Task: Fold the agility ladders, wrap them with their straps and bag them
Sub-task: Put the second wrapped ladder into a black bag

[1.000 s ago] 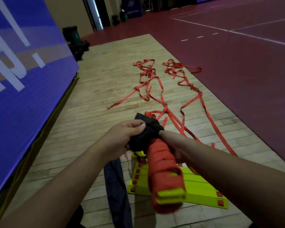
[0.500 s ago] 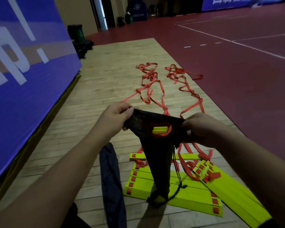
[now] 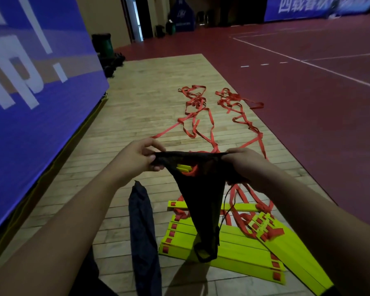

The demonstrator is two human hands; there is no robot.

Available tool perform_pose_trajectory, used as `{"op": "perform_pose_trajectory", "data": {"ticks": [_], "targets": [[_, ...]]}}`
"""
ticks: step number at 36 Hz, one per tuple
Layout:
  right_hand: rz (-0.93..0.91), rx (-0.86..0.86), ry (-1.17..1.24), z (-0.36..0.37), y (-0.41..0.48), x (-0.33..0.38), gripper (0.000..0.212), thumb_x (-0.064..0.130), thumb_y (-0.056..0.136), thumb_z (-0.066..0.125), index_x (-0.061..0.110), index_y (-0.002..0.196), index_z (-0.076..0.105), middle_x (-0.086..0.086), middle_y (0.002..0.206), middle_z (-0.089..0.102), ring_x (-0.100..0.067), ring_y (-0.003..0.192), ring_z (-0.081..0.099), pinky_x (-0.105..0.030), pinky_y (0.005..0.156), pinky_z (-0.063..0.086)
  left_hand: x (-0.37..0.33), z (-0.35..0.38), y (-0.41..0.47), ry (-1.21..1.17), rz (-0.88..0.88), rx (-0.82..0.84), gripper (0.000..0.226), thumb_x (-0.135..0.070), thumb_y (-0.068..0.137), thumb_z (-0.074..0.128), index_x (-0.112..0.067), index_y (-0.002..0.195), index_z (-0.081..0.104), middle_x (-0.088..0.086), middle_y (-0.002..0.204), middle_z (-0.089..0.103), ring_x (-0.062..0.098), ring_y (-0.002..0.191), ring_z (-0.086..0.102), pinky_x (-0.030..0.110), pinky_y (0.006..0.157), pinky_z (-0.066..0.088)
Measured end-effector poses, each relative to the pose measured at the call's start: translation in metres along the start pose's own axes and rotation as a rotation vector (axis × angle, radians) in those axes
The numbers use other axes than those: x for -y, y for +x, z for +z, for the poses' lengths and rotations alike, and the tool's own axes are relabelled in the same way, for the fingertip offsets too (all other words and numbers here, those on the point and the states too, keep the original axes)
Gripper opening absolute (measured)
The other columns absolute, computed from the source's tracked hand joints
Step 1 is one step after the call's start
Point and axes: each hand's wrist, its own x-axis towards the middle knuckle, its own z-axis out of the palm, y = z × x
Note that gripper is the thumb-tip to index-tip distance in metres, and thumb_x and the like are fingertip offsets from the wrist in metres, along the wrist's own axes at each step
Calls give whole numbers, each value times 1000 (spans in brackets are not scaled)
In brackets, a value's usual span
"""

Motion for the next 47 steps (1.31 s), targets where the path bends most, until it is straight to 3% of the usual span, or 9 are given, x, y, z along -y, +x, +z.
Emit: {"op": "perform_pose_trajectory", "data": {"ticks": [7,13,16,22,27,34,36,39,47], "targets": [[-7,236,129,11,8,-1,21,14,104,52,2,121,57,-9,81,52,-10,47,43,-23,43,32,-1,-18,-1,-48,-42,-109,25,6,103,39,-3,99,62,15,84,64,13,54,61,20,51,51],[-410,225,-739,44,0,30,55,30,85,80,28,133,52,1,118,68,-9,91,68,-27,72,59,3,-42,-17,-171,0,-113,16,-2,103,49,-4,100,64,17,77,61,16,56,61,23,54,50],[-621,105,-1219,78,2,46,30,30,97,65,21,125,64,-1,110,69,-19,97,65,-35,77,55,6,-54,-23,-184,28,-7,12,-2,102,51,-3,107,62,18,82,63,20,65,65,25,59,52],[-689,128,-900,125,17,92,17,22,96,66,7,94,74,-7,82,65,-21,76,60,-27,61,44,43,-103,-36,-356,36,234,43,-9,88,66,-4,128,51,10,115,70,18,111,66,23,86,54],[-619,208,-569,172,23,110,21,21,95,69,5,82,72,2,60,54,-2,47,47,-13,42,32,108,-144,-59,-101,5,72,97,-69,52,86,-38,135,48,-28,132,59,-7,125,53,13,92,47],[-360,383,-82,224,50,112,27,10,95,68,3,71,59,-6,57,42,-13,36,31,-18,38,23,196,-90,-87,-396,-210,568,67,-65,59,86,-72,117,54,-47,121,55,-18,118,51,13,97,44],[-351,395,-100,239,66,108,25,10,95,68,3,73,58,-6,57,41,-13,37,31,-19,38,23,227,-65,-70,-542,-230,337,85,-46,56,95,-41,132,57,-22,109,73,-3,101,67,20,86,53],[-340,342,-129,255,100,95,27,10,94,69,3,71,58,-5,55,39,-16,41,32,-23,41,23,264,-44,-42,-675,-327,-39,42,0,89,68,-18,125,56,-3,110,72,13,97,71,25,76,58],[-289,62,-272,299,226,51,26,0,89,61,6,64,61,-14,59,56,-24,47,51,-34,48,45,337,-52,38,-478,-368,-147,93,-59,74,79,-21,148,37,-1,136,60,21,120,61,44,104,50]]}}
